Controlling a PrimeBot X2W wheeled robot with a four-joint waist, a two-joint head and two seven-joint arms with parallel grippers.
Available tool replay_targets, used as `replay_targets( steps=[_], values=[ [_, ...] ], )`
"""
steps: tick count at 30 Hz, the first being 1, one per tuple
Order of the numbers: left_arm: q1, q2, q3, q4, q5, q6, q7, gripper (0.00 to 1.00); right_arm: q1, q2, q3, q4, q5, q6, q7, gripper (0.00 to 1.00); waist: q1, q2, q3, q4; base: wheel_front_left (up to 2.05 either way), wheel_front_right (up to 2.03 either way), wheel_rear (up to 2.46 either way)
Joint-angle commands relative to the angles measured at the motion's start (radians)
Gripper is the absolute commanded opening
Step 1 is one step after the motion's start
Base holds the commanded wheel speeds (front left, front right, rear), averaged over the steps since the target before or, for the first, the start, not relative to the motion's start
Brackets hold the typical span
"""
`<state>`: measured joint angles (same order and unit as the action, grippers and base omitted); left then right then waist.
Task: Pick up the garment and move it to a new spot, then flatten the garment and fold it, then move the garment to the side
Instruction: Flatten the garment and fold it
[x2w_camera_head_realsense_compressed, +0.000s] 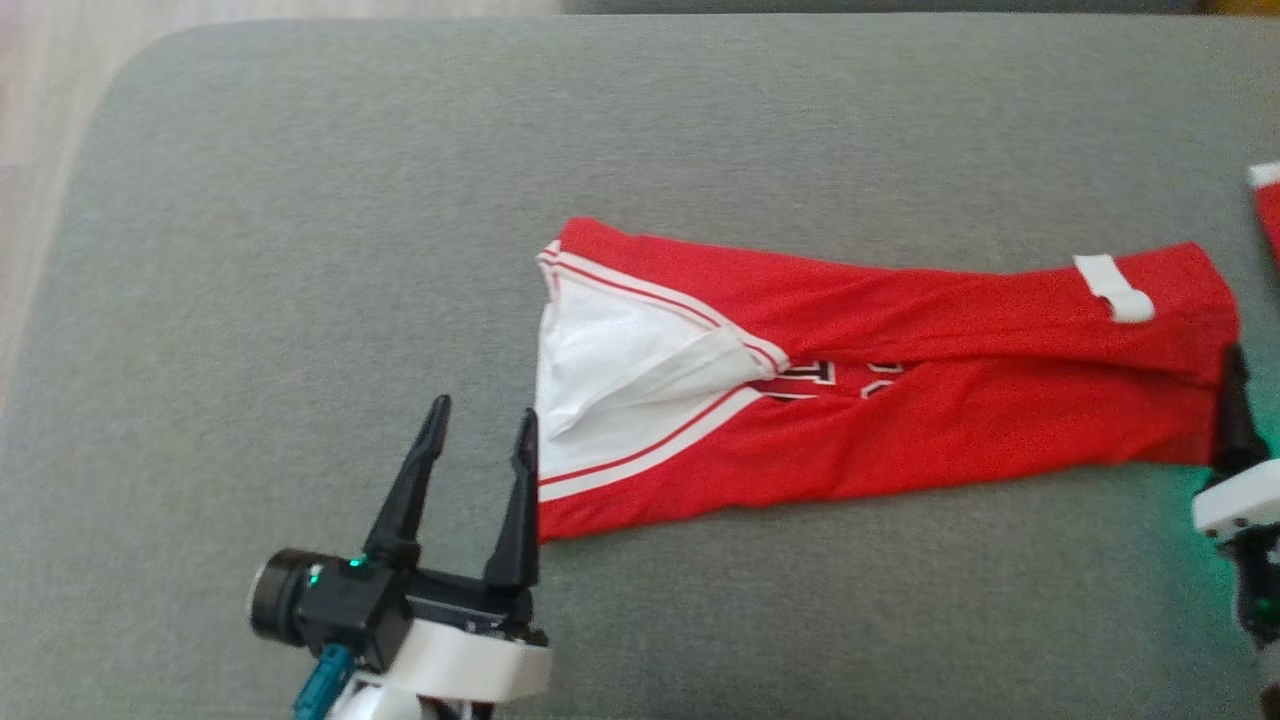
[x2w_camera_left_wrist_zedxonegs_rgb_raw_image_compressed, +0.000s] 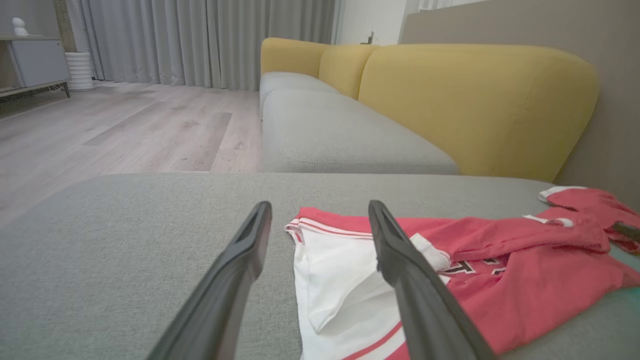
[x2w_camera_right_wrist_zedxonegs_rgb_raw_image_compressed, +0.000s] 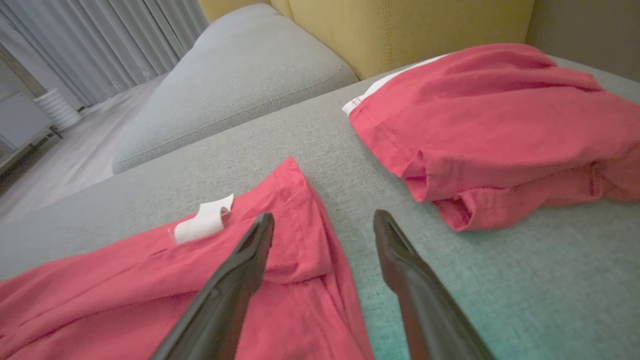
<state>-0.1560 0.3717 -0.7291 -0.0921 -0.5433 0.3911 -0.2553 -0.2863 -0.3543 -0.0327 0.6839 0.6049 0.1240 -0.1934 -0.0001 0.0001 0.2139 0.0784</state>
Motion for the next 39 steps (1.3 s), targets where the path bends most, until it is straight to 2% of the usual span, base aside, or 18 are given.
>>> replay_targets(
  steps=[1,4,8,9,10,11,12,16,19,25,30,32,35,39],
  values=[
    [-0.03,0.002,0.05,-0.038,0.013,-0.007,-0.006,1.0,-0.025,-0.022,0.006,-0.014,-0.016,0.007,0.0,1.0,0.0001,-0.0001,-0.003,0.027,0.0,0.0,0.0],
    [0.017,-0.053,0.103,-0.042,0.062,-0.071,-0.006,1.0,-0.052,-0.023,-0.056,0.058,-0.072,0.007,0.03,1.0,0.0001,-0.0001,0.005,0.059,0.0,0.0,0.0],
    [0.051,-0.098,0.167,-0.031,0.115,-0.147,-0.006,1.0,-0.08,-0.013,-0.123,0.153,-0.122,0.007,0.106,1.0,0.0001,-0.0001,0.015,0.084,0.0,0.0,0.0],
    [0.055,-0.103,0.179,-0.024,0.127,-0.166,-0.006,1.0,-0.086,-0.009,-0.133,0.172,-0.138,0.007,0.125,0.95,0.0001,-0.0001,0.016,0.087,0.0,0.0,0.0],
    [0.057,-0.109,0.19,-0.021,0.136,-0.184,-0.006,1.0,-0.092,0.0,-0.14,0.185,-0.148,0.007,0.144,0.67,0.0001,-0.0001,0.015,0.088,0.0,0.0,0.0],
    [0.059,-0.114,0.202,-0.017,0.145,-0.2,-0.006,1.0,-0.097,0.011,-0.146,0.193,-0.151,0.007,0.161,0.3,0.0001,-0.0001,0.014,0.089,0.0,0.0,0.0],
    [0.059,-0.117,0.212,-0.014,0.154,-0.214,-0.006,1.0,-0.1,0.022,-0.147,0.194,-0.152,0.007,0.176,0.0,0.0001,-0.0001,0.011,0.089,0.0,0.0,0.0],
    [0.066,-0.132,0.262,-0.006,0.183,-0.249,-0.006,1.0,-0.095,0.052,-0.137,0.152,-0.136,0.007,0.203,0.0,0.0001,-0.0001,-0.009,0.08,0.0,0.0,0.0],
    [0.082,-0.146,0.288,0.001,0.198,-0.269,-0.006,1.0,-0.078,0.048,-0.135,0.106,-0.13,0.007,0.201,0.0,0.0001,-0.0001,-0.025,0.073,0.0,0.0,0.0],
    [0.11,-0.172,0.319,0.013,0.227,-0.307,-0.006,1.0,-0.062,-0.023,-0.197,0.021,-0.142,0.007,0.205,0.0,0.0001,-0.0001,-0.047,0.059,0.0,0.0,0.0],
    [0.12,-0.19,0.343,0.018,0.248,-0.33,-0.006,1.0,-0.048,-0.077,-0.269,-0.092,-0.153,0.007,0.26,0.0,0.0001,-0.0001,-0.058,0.049,0.0,0.0,0.0],
    [0.124,-0.198,0.355,0.021,0.253,-0.337,-0.006,1.0,-0.044,-0.061,-0.278,-0.165,-0.131,0.007,0.303,0.0,0.0001,-0.0001,-0.064,0.045,0.0,0.0,0.0],
    [0.13,-0.212,0.367,0.027,0.262,-0.349,-0.006,1.0,-0.023,-0.006,-0.275,-0.304,-0.094,0.007,0.367,0.0,0.0001,-0.0001,-0.075,0.043,0.0,0.0,0.0],
    [0.135,-0.231,0.377,0.04,0.272,-0.367,-0.006,1.0,0.012,0.125,-0.258,-0.514,-0.048,0.007,0.451,0.0,0.0001,-0.0001,-0.092,0.046,0.0,0.0,0.0]
  ],
)
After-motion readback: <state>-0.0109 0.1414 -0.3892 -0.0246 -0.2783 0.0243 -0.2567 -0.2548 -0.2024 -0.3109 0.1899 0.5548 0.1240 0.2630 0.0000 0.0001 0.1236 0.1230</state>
